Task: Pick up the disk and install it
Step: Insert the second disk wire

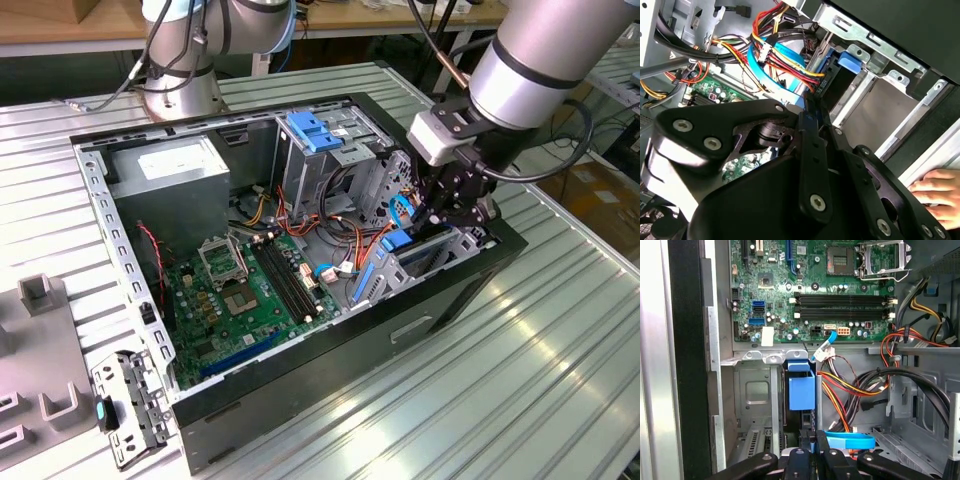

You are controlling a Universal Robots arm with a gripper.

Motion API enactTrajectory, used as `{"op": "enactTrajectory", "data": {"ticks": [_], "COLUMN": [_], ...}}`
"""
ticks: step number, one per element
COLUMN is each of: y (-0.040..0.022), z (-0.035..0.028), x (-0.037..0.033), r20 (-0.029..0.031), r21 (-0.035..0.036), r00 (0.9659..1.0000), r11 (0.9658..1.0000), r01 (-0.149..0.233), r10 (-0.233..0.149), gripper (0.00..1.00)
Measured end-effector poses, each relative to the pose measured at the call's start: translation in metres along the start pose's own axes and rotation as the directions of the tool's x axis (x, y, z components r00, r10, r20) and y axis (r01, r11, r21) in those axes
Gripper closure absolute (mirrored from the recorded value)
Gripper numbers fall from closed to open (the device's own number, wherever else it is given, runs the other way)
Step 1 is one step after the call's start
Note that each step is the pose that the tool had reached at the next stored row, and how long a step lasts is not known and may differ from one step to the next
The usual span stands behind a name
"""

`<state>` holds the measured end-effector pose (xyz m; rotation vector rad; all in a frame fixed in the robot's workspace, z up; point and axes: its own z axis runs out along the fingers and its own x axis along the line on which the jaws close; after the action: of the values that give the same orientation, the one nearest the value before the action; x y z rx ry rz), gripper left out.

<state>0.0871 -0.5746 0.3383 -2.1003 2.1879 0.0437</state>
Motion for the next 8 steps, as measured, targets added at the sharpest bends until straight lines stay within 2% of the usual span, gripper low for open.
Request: {"op": "enactTrajectory", "data": {"ticks": [5, 6, 7, 8], "y": [0.0, -0.0001, -0.0003, -0.0006], "z": [0.0003, -0.001, -0.0044, -0.0099], "x": [0.0, -0.0001, -0.0005, -0.001], "r20": [0.0012, 0.0015, 0.0011, 0.0003], "r21": [0.0001, 0.0001, 0.0001, 0.0], "r00": [1.0, 1.0, 1.0, 1.0], "r11": [1.0, 1.0, 1.0, 1.0], "r01": [0.0, 0.0, 0.0, 0.0], "r10": [0.0, 0.0, 0.0, 0.0], "gripper": [0.83, 0.83, 0.76, 0.76]}}
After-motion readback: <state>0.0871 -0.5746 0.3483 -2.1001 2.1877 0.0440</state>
